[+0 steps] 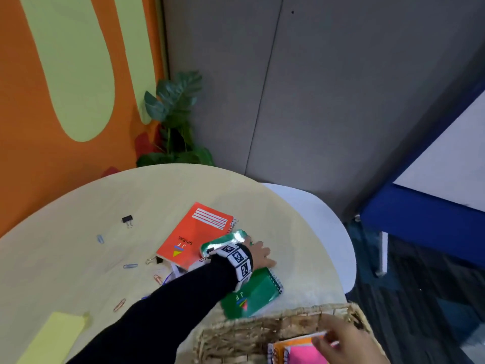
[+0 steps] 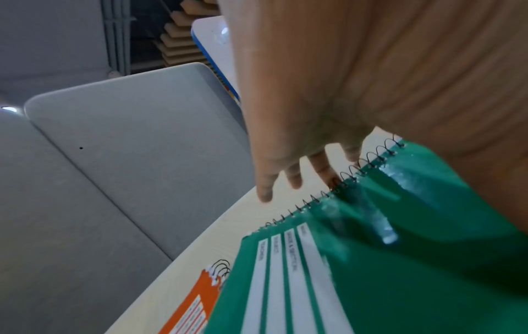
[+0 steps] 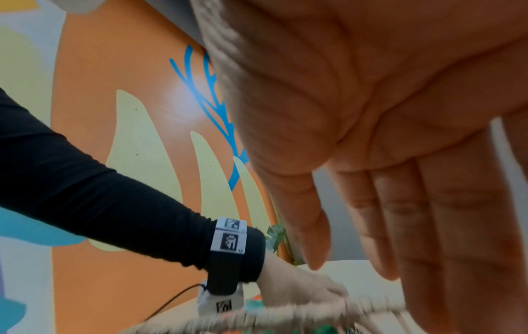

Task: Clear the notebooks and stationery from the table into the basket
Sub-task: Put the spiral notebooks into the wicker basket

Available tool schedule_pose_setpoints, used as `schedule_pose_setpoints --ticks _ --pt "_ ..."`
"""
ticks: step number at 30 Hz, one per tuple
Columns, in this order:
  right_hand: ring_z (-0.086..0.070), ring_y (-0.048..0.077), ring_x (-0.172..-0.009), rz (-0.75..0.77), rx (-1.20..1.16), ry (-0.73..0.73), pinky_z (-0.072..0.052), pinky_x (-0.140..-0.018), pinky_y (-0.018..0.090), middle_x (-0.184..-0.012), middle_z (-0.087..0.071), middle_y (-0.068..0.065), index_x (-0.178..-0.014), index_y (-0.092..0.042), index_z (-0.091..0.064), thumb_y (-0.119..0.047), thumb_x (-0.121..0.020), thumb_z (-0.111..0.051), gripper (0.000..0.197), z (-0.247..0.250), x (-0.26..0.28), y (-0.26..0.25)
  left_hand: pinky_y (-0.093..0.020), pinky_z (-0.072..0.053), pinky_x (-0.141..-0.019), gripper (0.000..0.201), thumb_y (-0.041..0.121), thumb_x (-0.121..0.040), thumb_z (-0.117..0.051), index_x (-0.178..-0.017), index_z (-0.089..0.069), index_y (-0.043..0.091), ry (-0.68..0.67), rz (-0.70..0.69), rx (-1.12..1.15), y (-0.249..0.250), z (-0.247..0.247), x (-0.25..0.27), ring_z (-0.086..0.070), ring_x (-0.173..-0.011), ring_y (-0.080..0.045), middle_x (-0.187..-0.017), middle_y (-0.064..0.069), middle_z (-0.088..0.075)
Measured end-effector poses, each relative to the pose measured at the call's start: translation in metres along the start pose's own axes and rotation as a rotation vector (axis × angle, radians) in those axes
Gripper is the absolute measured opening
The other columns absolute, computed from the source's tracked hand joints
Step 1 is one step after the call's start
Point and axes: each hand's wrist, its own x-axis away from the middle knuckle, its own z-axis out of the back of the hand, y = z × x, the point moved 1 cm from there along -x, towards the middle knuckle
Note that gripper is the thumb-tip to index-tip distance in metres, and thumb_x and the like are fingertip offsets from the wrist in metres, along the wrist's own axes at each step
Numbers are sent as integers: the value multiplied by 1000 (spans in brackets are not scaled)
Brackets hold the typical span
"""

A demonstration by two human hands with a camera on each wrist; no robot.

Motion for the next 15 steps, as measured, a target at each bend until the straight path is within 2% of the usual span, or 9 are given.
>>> schedule_pose_setpoints --ticks 1,2,3,5,7,9,11,13,15 --pt "-60 -11 -75 3 -33 20 -41 -65 4 -83 -64 -34 -73 -56 -43 -49 -80 -58 18 5 -2 -3 -63 -14 -118 69 16 -91 -64 -151 -31 21 33 6 -9 2 3 0 -17 -147 -36 -155 -19 -25" --pt "-61 -9 -73 20 -56 62 -42 -68 8 -75 -64 -34 -71 -55 -45 -46 -80 -61 21 13 -5 -5 -63 -14 -117 66 17 -88 -68 -147 -37 19 56 12 -27 4 5 0 -20 -144 -36 -152 -20 -27" --pt "-63 -5 -74 34 -87 99 -45 -72 14 -68 -66 -26 -75 -53 -47 -43 -79 -64 20 24 -8 -10 -64 -13 -117 66 19 -85 -72 -143 -42 17 84 23 -41 4 7 0 -22 -142 -36 -150 -20 -30" --pt "-67 6 -77 101 -125 161 -51 -77 27 -71 -66 -19 -84 -43 -55 -35 -81 -67 15 42 -21 -25 -63 -16 -117 61 27 -81 -77 -135 -52 17 120 34 -65 -1 13 11 -33 -138 -34 -144 -15 -42" --pt "-68 9 -76 184 -195 233 -53 -78 34 -74 -69 -12 -88 -33 -63 -28 -83 -67 9 62 -41 -40 -53 -29 -113 42 23 -85 -73 -124 -59 13 154 46 11 -9 23 33 -51 -126 -31 -128 -11 -59" --pt "-70 12 -73 267 -300 288 -55 -76 36 -76 -72 -6 -89 -25 -68 -22 -84 -65 7 83 -62 -59 -42 -47 -88 21 7 -86 -68 -105 -62 8 271 45 123 -15 32 68 -64 -106 -33 -96 -11 -64" --pt "-69 17 -69 295 -450 286 -54 -70 36 -78 -73 2 -90 -17 -68 -13 -85 -61 10 94 -91 -82 -36 -46 -68 16 -1 -82 -61 -85 -52 11 436 86 196 -19 38 118 -68 -91 -30 -74 -5 -52" --pt "-65 20 -65 286 -548 227 -52 -64 33 -83 -71 11 -90 -11 -65 -8 -85 -56 10 90 -123 -110 -35 -50 -66 16 0 -81 -55 -81 -49 15 557 146 249 -22 37 167 -67 -86 -24 -80 -3 -61" --pt "-59 21 -64 221 -580 67 -49 -61 31 -91 -64 15 -98 -8 -58 -10 -86 -57 13 67 -152 -137 -32 -53 -60 23 6 -73 -44 -78 -62 19 678 224 258 -23 30 216 -67 -74 -20 -79 3 -68"
